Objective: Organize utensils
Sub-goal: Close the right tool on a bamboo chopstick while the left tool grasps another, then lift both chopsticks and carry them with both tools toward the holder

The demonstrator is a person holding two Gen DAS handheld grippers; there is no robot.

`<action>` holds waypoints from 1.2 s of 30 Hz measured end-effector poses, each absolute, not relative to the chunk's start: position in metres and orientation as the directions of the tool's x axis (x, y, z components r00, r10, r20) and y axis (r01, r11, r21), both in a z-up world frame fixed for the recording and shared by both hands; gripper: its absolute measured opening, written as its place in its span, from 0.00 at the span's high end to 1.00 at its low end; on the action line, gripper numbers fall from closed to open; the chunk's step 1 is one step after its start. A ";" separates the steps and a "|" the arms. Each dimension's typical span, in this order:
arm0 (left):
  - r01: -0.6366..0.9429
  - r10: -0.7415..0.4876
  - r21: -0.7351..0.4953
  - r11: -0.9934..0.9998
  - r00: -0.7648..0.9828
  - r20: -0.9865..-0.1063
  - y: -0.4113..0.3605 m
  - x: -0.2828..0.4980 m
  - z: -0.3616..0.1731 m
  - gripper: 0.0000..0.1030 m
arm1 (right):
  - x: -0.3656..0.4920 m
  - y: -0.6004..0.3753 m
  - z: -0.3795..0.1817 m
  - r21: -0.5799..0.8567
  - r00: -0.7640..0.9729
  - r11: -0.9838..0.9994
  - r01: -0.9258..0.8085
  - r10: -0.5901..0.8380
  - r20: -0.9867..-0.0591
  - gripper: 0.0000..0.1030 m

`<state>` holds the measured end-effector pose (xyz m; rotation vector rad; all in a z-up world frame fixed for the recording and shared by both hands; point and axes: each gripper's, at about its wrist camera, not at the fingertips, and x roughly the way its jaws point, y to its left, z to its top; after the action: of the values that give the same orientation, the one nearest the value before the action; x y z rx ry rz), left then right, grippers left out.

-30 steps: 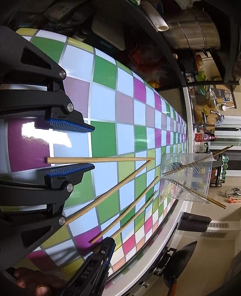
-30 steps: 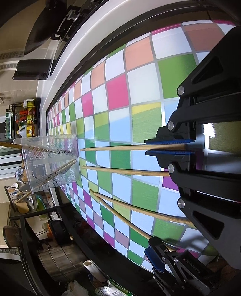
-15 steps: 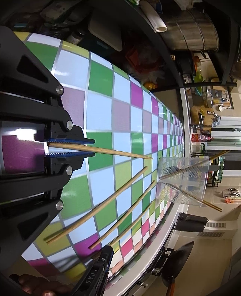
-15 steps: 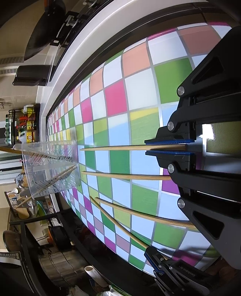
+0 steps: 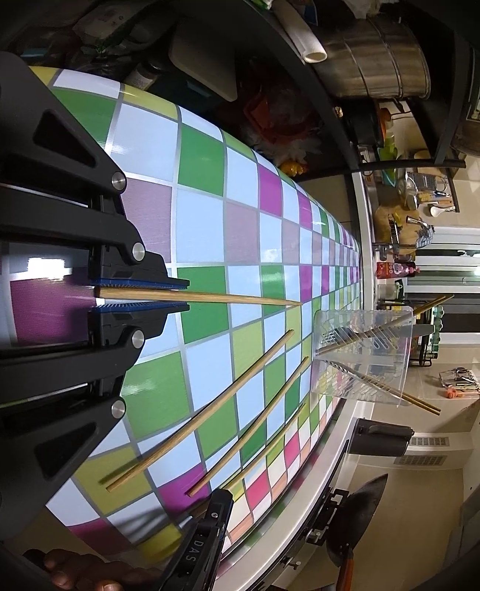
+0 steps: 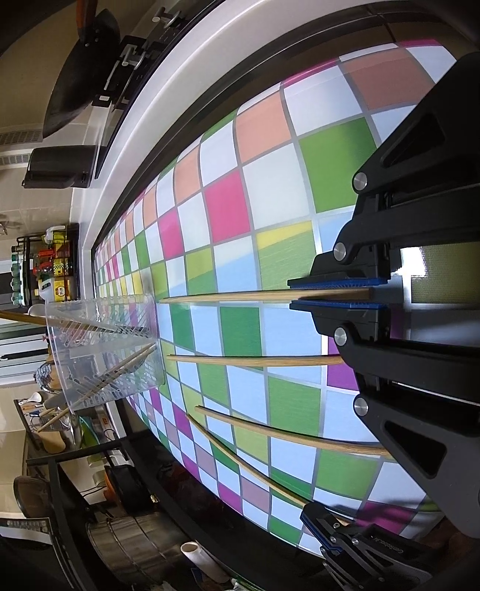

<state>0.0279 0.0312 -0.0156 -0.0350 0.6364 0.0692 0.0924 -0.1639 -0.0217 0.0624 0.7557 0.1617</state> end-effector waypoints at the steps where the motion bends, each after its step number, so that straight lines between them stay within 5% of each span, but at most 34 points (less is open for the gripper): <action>1: -0.076 0.053 -0.014 0.997 0.806 -0.590 0.032 0.026 -0.016 0.94 | 0.091 -0.164 -0.022 0.116 0.720 0.986 -0.116 0.164 -0.675 0.94; 36: -0.057 0.042 -0.006 0.998 0.813 -0.580 0.027 0.027 -0.014 0.94 | 0.081 -0.159 -0.022 0.137 0.737 0.986 -0.097 0.164 -0.656 0.94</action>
<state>0.0265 0.0273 -0.0136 -0.0236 0.6187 0.0528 0.0812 -0.1593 -0.0223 0.0962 0.7289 0.1432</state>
